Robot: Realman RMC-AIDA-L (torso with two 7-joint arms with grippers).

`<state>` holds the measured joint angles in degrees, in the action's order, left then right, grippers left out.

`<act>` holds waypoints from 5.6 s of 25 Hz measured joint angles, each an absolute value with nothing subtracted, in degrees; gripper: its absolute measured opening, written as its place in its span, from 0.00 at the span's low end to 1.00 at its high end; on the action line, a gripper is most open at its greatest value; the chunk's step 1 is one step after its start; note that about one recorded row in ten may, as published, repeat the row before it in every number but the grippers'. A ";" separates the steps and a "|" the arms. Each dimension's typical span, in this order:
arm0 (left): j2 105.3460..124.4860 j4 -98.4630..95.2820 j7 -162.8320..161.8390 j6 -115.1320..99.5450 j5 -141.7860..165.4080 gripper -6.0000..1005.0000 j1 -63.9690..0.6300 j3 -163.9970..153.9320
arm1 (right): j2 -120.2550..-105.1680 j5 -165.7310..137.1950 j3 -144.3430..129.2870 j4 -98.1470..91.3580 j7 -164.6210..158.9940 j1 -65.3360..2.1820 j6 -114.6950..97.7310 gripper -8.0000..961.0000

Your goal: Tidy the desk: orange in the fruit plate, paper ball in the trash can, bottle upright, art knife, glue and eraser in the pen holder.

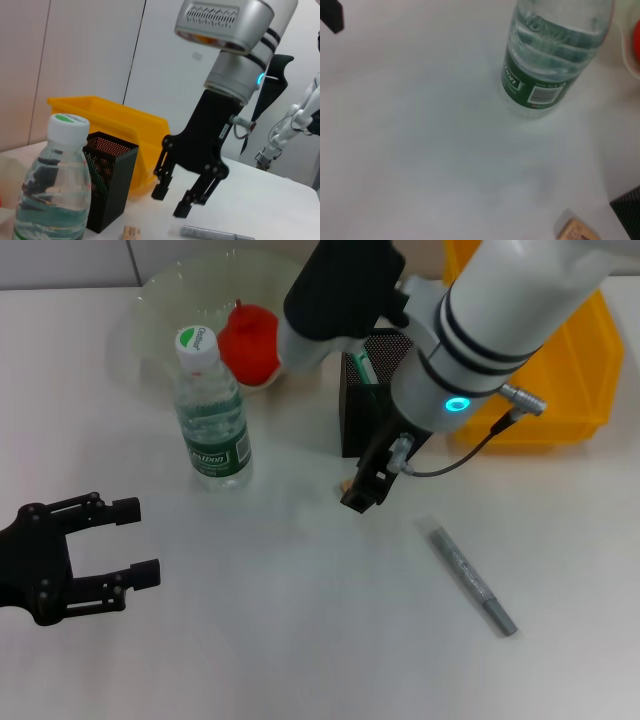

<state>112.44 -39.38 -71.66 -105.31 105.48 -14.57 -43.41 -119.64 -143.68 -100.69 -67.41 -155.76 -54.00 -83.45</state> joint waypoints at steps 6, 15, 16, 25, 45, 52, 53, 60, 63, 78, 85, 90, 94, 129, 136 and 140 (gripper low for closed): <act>112.74 -39.37 -71.95 -105.31 105.62 0.80 -14.45 -43.41 | -119.69 -143.55 -103.49 -60.09 -155.12 -54.93 -75.06 0.51; 113.14 -39.37 -71.98 -105.31 105.65 0.80 -14.07 -43.41 | -119.83 -143.48 -103.69 -56.52 -154.77 -55.12 -71.18 0.55; 113.21 -39.38 -71.98 -105.30 105.65 0.80 -14.07 -43.42 | -119.86 -143.43 -104.24 -55.82 -155.01 -55.24 -70.63 0.58; 113.33 -39.38 -71.87 -105.21 105.65 0.80 -14.17 -43.42 | -119.89 -143.26 -105.45 -54.36 -155.70 -55.03 -68.62 0.67; 113.58 -39.37 -71.93 -104.99 105.64 0.80 -15.06 -43.42 | -119.89 -140.49 -106.28 -49.03 -155.07 -55.01 -61.86 0.61; 113.55 -39.37 -71.97 -104.48 105.64 0.80 -15.70 -43.33 | -119.88 -139.98 -106.12 -48.18 -155.03 -55.15 -61.67 0.59; 113.55 -39.37 -71.97 -104.44 105.64 0.80 -15.71 -43.32 | -119.88 -139.80 -106.09 -48.09 -155.00 -55.15 -61.64 0.59; 113.42 -39.37 -71.98 -104.21 105.65 0.80 -15.86 -43.32 | -119.88 -138.94 -105.91 -48.00 -154.54 -55.10 -61.88 0.46; 113.37 -39.38 -71.98 -104.09 105.64 0.80 -15.92 -43.32 | -119.80 -138.87 -105.83 -49.96 -154.56 -54.78 -63.97 0.46; 113.10 -39.37 -71.72 -103.62 105.60 0.80 -15.84 -43.33 | -119.39 -145.21 -93.66 -87.01 -158.05 -44.72 -86.57 0.46; 113.28 -39.37 -71.48 -103.62 105.63 0.80 -15.94 -43.33 | -119.36 -151.83 -90.65 -89.86 -158.31 -43.18 -83.99 0.45; 113.51 -39.37 -71.42 -103.62 105.65 0.80 -15.97 -43.33 | -119.35 -152.61 -90.90 -84.77 -158.01 -43.16 -77.93 0.45; 113.53 -39.37 -71.37 -103.63 105.64 0.80 -16.07 -43.33 | -119.35 -152.67 -90.94 -81.41 -157.67 -43.39 -74.26 0.45; 112.30 -40.00 -71.54 -103.62 105.64 0.80 -18.82 -43.33 | -119.50 -152.25 -89.96 -90.39 -164.38 -46.14 -102.90 0.54; 111.90 -40.15 -71.62 -103.69 105.65 0.80 -19.54 -43.60 | -119.60 -152.26 -90.64 -81.35 -166.07 -47.94 -104.08 0.54; 111.88 -40.16 -71.58 -103.61 106.19 0.80 -19.66 -43.56 | -119.69 -152.22 -90.69 -78.87 -167.34 -48.16 -104.09 0.54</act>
